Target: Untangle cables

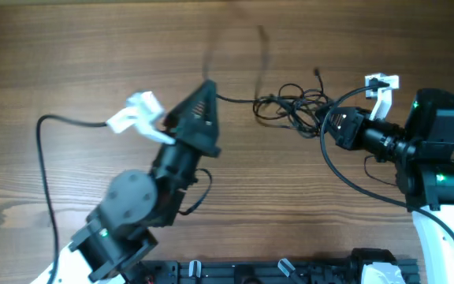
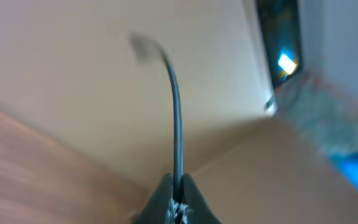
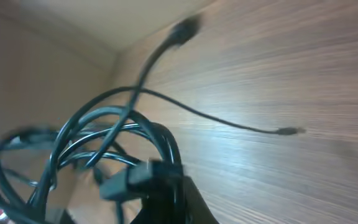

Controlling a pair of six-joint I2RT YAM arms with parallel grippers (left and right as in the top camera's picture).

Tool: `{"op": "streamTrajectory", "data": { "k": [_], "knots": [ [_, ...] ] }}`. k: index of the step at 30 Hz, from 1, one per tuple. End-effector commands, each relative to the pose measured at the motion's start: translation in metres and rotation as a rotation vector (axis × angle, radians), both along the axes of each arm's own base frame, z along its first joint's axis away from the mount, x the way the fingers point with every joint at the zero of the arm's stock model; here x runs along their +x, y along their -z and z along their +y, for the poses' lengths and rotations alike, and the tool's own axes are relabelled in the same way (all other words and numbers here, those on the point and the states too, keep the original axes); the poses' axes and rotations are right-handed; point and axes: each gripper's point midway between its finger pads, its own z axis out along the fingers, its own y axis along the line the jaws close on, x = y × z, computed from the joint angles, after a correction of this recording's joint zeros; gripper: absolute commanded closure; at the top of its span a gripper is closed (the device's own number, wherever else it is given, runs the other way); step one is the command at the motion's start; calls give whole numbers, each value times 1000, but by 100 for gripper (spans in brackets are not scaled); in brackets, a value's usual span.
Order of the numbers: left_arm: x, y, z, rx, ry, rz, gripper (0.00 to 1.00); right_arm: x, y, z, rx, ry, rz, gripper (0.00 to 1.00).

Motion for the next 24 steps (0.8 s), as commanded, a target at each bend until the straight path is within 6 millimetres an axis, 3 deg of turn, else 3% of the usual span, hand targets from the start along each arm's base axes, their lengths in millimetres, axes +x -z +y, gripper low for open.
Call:
{"op": "streamTrajectory", "data": {
  "k": [1, 2, 4, 7, 9, 11, 13, 17, 20, 24],
  "knots": [
    [-4, -20, 12, -178, 9, 21, 96, 8, 11, -13, -48, 75, 15, 96],
    [-4, -16, 10, -136, 8, 21, 95, 9, 10, -13, -48, 74, 10, 96],
    [-2, 1, 7, 12, -7, 38, 68, 11, 7, -14, -48, 74, -7, 96],
    [0, 34, 5, 352, -29, 41, 0, 15, 1, -14, -64, 64, -60, 96],
    [-4, 53, -3, 667, 17, -25, 0, 17, -2, -13, -67, 56, -81, 96],
    [-20, 65, -31, 801, 205, -112, 0, 15, -10, -6, -52, 6, -122, 96],
    [-30, 76, -49, 855, 325, -146, 0, 13, -17, -1, -28, -29, -150, 96],
    [-29, 91, -65, 873, 396, -132, 0, 9, -30, 9, 17, -100, -199, 96],
    [-41, 105, -92, 991, 556, -258, 0, 1, -38, 18, 59, -165, -219, 96],
    [-40, 124, -104, 1041, 617, -258, 0, -10, -53, 30, 114, -274, -280, 96]
  ]
}}
